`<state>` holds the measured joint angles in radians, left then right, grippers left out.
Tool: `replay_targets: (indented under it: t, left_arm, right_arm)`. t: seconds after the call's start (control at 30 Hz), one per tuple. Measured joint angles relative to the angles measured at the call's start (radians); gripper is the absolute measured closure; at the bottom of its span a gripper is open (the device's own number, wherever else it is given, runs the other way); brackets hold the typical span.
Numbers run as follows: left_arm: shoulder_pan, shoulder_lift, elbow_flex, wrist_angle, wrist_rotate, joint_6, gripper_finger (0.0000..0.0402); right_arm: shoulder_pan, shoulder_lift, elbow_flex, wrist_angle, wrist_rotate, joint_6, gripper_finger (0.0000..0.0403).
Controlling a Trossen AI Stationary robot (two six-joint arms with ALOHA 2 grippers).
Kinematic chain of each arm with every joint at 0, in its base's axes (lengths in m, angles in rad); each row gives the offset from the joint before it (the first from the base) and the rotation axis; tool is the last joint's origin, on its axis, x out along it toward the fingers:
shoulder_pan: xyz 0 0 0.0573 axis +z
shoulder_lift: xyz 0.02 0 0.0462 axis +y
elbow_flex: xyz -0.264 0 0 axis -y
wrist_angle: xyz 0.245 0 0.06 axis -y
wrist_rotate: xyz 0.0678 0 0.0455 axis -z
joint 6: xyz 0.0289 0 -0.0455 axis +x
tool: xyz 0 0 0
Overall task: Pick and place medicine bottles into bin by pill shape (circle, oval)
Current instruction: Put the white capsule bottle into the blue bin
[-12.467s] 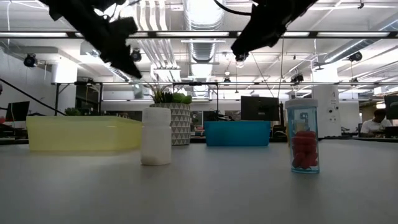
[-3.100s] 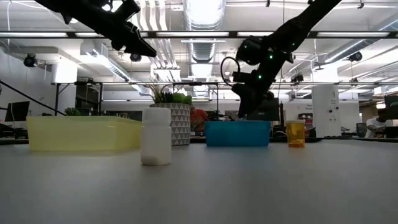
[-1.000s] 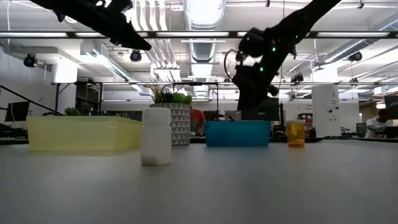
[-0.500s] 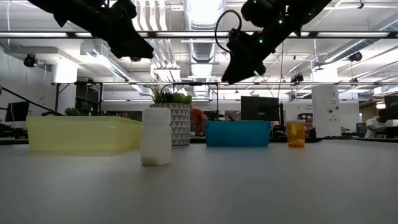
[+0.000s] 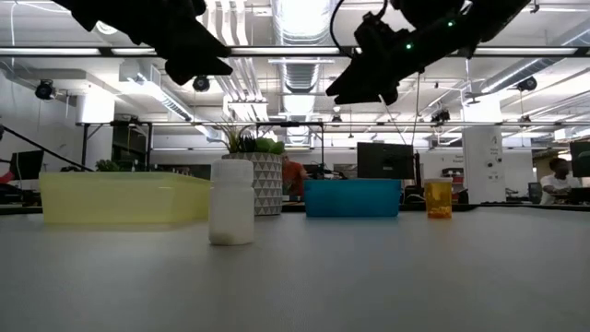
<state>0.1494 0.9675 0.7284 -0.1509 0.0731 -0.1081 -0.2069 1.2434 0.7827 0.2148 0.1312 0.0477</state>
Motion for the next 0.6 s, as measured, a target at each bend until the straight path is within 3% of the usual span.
replay_targets:
  t: [0.23, 0.6]
  left_arm:
    - [-0.120, 0.054, 0.000, 0.020, -0.001, -0.041, 0.0206]
    - [-0.313, 0.134, 0.001, 0.033, -0.009, -0.107, 0.0206]
  right_arm:
    - [0.130, -0.022, -0.036, 0.004, 0.000, 0.069, 0.0179]
    - [0.368, 0.050, -0.035, 0.039, 0.000, 0.174, 0.0179]
